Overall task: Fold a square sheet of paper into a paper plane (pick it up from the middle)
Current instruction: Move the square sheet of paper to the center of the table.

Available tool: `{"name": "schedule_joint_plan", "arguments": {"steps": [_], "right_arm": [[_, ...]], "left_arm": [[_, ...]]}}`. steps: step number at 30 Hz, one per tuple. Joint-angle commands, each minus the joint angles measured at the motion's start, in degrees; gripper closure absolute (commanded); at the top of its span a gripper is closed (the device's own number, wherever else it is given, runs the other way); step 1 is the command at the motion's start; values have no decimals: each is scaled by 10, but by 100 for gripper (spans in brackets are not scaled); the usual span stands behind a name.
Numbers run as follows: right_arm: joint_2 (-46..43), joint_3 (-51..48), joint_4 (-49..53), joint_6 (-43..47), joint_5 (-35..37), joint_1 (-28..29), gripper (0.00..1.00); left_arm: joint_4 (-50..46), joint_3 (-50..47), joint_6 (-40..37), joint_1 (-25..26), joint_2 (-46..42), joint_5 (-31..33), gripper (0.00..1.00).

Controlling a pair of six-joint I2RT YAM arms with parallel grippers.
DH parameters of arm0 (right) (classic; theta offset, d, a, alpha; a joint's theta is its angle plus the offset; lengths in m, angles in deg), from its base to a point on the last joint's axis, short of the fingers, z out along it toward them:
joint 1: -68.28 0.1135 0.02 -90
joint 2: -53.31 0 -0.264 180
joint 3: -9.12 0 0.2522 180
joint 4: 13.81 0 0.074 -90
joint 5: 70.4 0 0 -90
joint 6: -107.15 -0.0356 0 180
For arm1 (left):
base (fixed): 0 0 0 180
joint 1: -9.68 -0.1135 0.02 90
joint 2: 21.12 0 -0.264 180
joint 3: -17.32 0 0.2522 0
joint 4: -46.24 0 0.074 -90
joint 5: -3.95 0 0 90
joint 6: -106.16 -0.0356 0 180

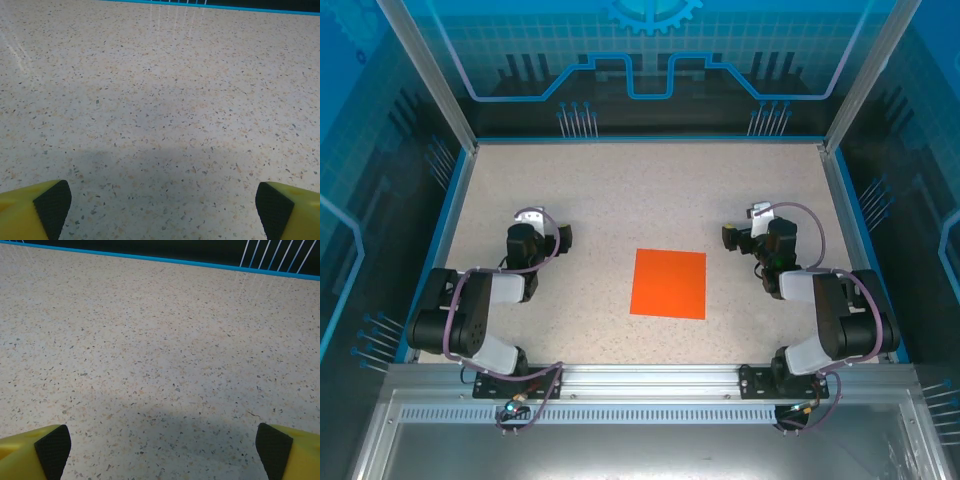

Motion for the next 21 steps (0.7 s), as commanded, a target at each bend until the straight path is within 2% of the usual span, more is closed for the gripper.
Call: {"name": "schedule_joint_plan", "arguments": {"steps": [1, 21], "right_arm": [[4, 12, 1, 7, -8, -10, 1], [5, 13, 1, 7, -8, -10, 1]], "left_arm": [[14, 13, -9, -7, 1, -15, 1], [12, 14, -9, -8, 1, -18, 1]]}}
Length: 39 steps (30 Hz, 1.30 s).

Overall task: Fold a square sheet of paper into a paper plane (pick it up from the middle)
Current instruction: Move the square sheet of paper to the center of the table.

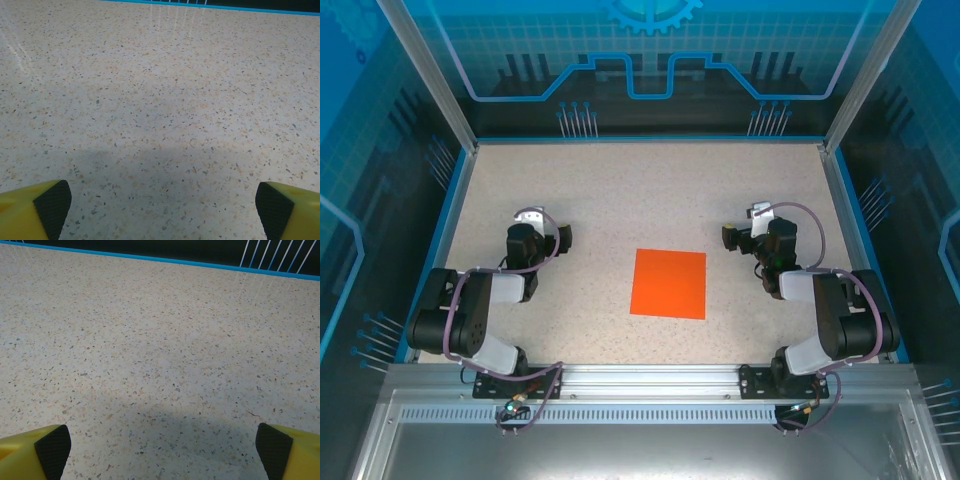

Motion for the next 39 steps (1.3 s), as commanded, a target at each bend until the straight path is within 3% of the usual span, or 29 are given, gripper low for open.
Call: {"name": "schedule_joint_plan", "arguments": {"steps": [1, 4, 8, 13, 18, 21, 24, 31, 39], "right_arm": [[5, 12, 1, 7, -9, -10, 1], [-1, 12, 3, 7, -5, -9, 1], [-71, 36, 96, 4, 41, 4, 1], [-167, 113, 301, -52, 121, 59, 1], [-192, 184, 453, -154, 93, 113, 1], [-175, 218, 499, -186, 81, 165, 1], [-128, 278, 570, -236, 87, 214, 1], [4, 345, 646, -364, -8, 270, 1], [93, 362, 650, -401, -39, 306, 1]], "left_arm": [[13, 14, -9, -8, 1, -17, 1], [12, 13, -12, -8, -2, -22, 1], [-50, 22, -7, -7, -54, -13, 1], [-220, 72, 56, -7, -157, 33, 1], [-452, 181, 175, -6, -215, 13, 1], [-563, 244, 206, -3, -219, -32, 1], [-615, 270, 232, -3, -226, -67, 1], [-664, 275, 228, -3, -248, -146, 1], [-669, 279, 214, -2, -227, -188, 1]]}}
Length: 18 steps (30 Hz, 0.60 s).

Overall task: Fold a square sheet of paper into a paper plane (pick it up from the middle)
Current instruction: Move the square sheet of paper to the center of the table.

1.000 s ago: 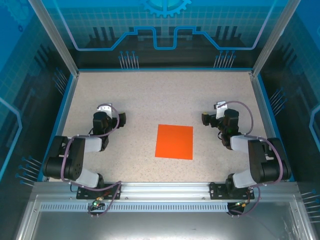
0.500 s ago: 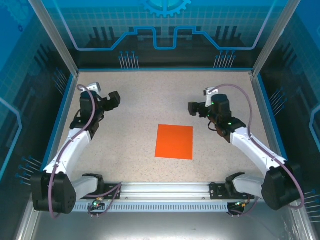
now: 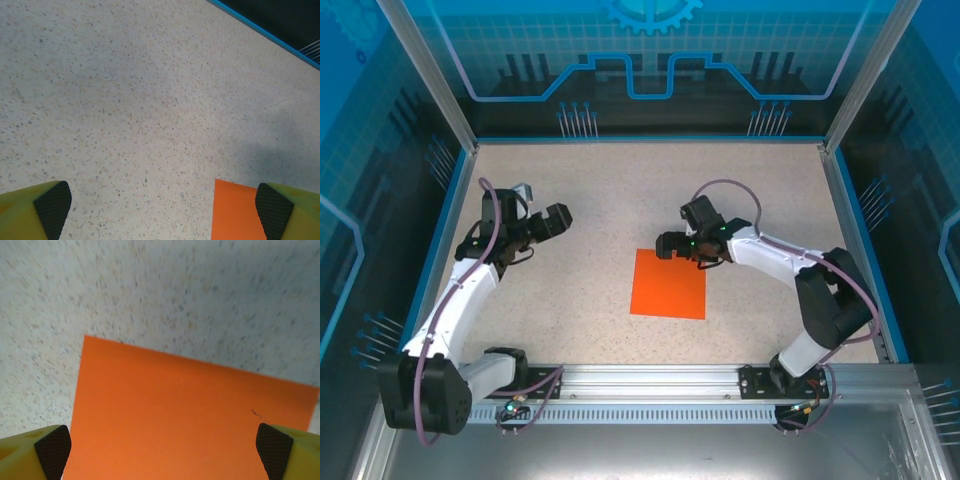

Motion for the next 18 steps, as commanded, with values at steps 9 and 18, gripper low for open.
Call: {"name": "schedule_joint_plan", "arguments": {"steps": [9, 18], "right_arm": [[86, 37, 25, -47, -44, 28, 1], [206, 148, 56, 7, -33, 29, 1]], "left_arm": [[-20, 21, -7, -1, 24, -32, 1], [-27, 15, 23, 1, 14, -41, 1]]}}
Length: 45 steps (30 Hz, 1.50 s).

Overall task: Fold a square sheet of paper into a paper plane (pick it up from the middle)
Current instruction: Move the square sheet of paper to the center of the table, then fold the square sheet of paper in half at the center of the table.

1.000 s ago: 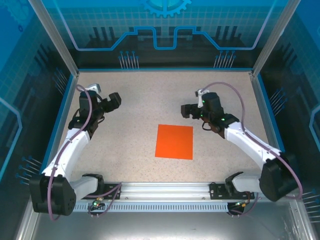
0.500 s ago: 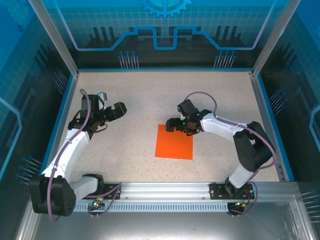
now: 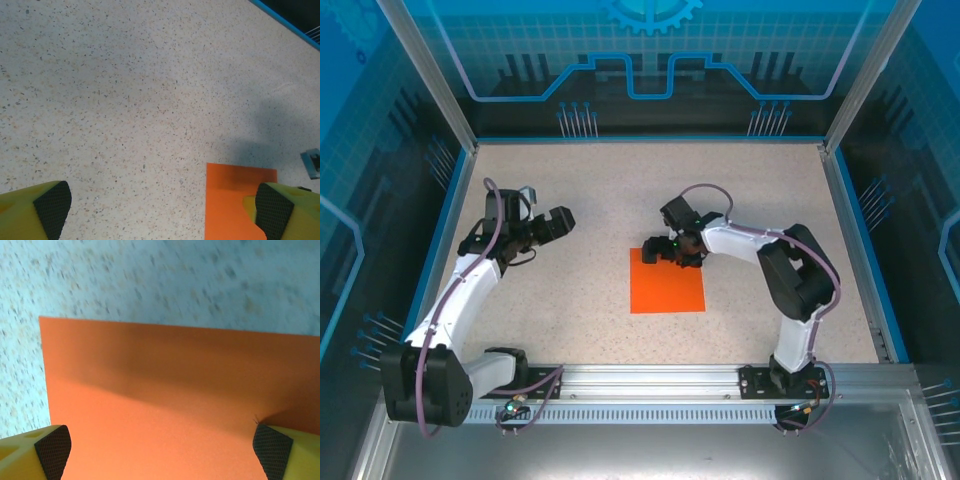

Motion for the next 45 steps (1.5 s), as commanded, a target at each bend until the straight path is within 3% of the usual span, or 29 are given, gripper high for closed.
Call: {"name": "schedule_joint_plan", "arguments": {"steps": [1, 6, 9, 15, 21, 39, 45], "right_arm": [[72, 60, 23, 35, -1, 8, 1], [155, 181, 61, 69, 9, 9, 1], [139, 222, 97, 81, 22, 12, 1], [48, 193, 176, 95, 104, 42, 1], [73, 210, 234, 89, 161, 86, 1], [185, 300, 243, 87, 141, 81, 1], [208, 290, 243, 84, 150, 81, 1]], "left_arm": [[-5, 5, 29, 1, -12, -23, 1], [24, -32, 64, 24, -22, -55, 1], [27, -45, 81, 56, -15, -44, 1], [75, -87, 144, 83, -1, -25, 1], [107, -117, 202, 91, 23, 5, 1], [119, -117, 211, 99, 69, 5, 1], [113, -117, 205, 101, 75, 5, 1]]}}
